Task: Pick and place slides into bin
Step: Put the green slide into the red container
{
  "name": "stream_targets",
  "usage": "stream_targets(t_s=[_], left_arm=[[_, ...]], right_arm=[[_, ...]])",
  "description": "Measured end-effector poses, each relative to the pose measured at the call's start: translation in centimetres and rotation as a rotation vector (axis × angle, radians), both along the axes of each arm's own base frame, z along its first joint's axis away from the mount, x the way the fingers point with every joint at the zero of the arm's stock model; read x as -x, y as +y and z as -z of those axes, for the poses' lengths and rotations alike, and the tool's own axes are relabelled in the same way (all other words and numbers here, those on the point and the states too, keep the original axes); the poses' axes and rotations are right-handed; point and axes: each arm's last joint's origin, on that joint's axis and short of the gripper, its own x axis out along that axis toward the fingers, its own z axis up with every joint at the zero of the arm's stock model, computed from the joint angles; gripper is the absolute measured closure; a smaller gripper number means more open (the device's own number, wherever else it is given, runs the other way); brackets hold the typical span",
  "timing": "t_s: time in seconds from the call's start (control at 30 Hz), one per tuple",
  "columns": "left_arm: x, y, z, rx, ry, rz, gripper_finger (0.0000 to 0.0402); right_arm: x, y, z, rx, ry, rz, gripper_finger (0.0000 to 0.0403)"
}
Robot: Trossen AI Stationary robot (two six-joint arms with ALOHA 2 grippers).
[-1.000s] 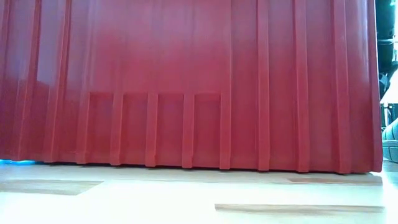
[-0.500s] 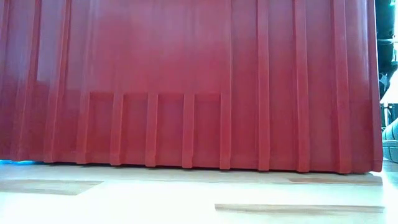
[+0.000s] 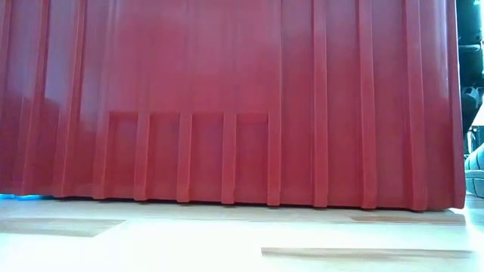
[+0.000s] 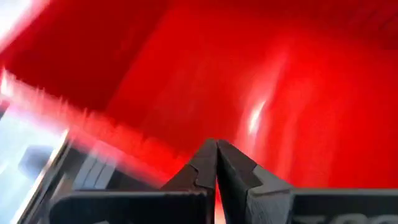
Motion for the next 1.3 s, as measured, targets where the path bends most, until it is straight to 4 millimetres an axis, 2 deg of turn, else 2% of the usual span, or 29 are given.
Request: stream_targets(t_s=[0.1,0.2,0.43,0.53,0.9,1.3], left_arm=[[-1.7,1.0,0.7,0.047,0.222,-0.031,0.0401],[-3.5,1.4,1.7,0.089,0.367,-0.016,0.0401],[-6.8,0.9,2.5,0.039,0.533,0.07,0.0401],[-8.1,0.6,2.3,0.014,0.508,0.101,0.0401],[-9.2,-0.2,-0.1,-0.12,0.407,0.217,0.0401],[-9.9,-0.3,-0.4,-0.18,0.377,0.293,0.0401]], right_arm=[[0.0,0.0,0.0,-0.017,0.006,-0.002,0.0263],[0.0,0.0,0.0,-0.017,0.007,-0.002,0.0263],[0.0,0.0,0.0,-0.015,0.004,0.004,0.0263],[0.0,0.1,0.0,-0.014,-0.003,0.003,0.0263],[-0.1,0.1,0.1,-0.015,-0.011,0.003,0.0263],[-0.1,0.1,0.1,-0.034,-0.008,0.011,0.0263]])
